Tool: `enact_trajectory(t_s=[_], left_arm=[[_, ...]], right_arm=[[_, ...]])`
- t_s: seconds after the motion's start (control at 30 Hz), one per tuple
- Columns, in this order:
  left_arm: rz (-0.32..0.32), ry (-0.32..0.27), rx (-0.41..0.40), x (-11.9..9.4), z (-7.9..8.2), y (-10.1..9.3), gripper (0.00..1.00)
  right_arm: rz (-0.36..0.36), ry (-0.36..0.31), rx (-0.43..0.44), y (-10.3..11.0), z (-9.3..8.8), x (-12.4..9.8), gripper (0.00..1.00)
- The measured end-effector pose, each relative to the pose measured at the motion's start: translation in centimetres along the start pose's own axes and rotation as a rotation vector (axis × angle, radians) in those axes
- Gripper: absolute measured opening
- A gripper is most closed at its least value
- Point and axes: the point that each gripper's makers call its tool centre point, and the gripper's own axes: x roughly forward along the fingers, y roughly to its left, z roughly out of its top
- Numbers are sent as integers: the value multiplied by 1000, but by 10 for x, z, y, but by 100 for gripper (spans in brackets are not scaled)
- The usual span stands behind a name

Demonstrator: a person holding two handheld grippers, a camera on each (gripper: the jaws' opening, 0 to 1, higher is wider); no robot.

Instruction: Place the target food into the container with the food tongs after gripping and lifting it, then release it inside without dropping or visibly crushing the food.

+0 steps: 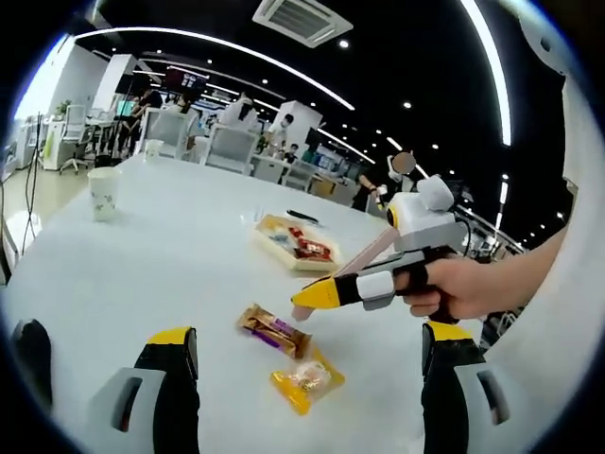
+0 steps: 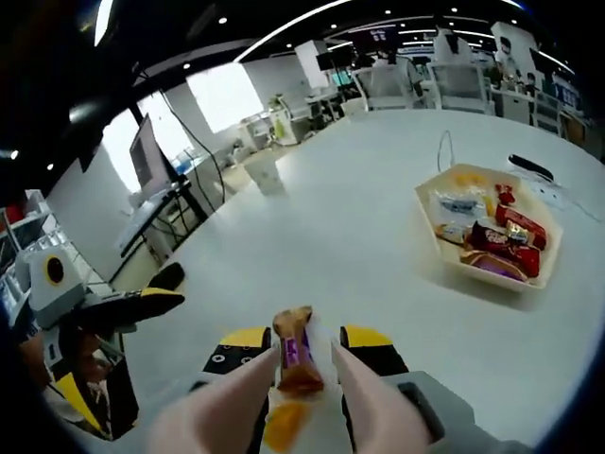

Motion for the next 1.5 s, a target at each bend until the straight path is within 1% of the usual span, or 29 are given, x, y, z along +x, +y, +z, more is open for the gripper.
enact_trajectory(t_s=[0.1,0.17,0.3,0.47,0.57,0.63,0.73,0.87,1.0,1.1,1.2,1.5], left_arm=[[12,-1,-24,1,-6,5,99],[17,-3,-40,2,-8,7,99],[13,-18,-60,5,-7,7,99],[-4,-22,-54,9,-5,8,99],[-8,-16,-49,9,-5,11,99],[-6,-14,-42,8,-6,13,99],[-4,-5,-40,8,-9,15,99],[-6,-2,-46,10,-11,15,99],[-8,-19,-51,11,-7,12,99],[-6,-19,-53,11,-7,11,99],[0,-22,-54,10,-8,12,99],[7,-20,-53,9,-7,14,99]], right_arm=[[-6,27,-21,-2,-3,2,29],[-14,25,-32,-4,-2,1,29],[-23,37,-47,-7,-2,2,29],[-34,45,-50,-8,-3,7,29],[-34,42,-63,-1,2,5,29],[-26,18,-103,6,9,5,29],[-22,21,-133,13,11,9,29],[-20,41,-138,12,6,19,29],[-23,63,-110,7,1,25,28],[-28,99,-115,5,-4,30,27],[-23,104,-126,8,-5,33,27],[-13,128,-143,10,-13,37,28]])
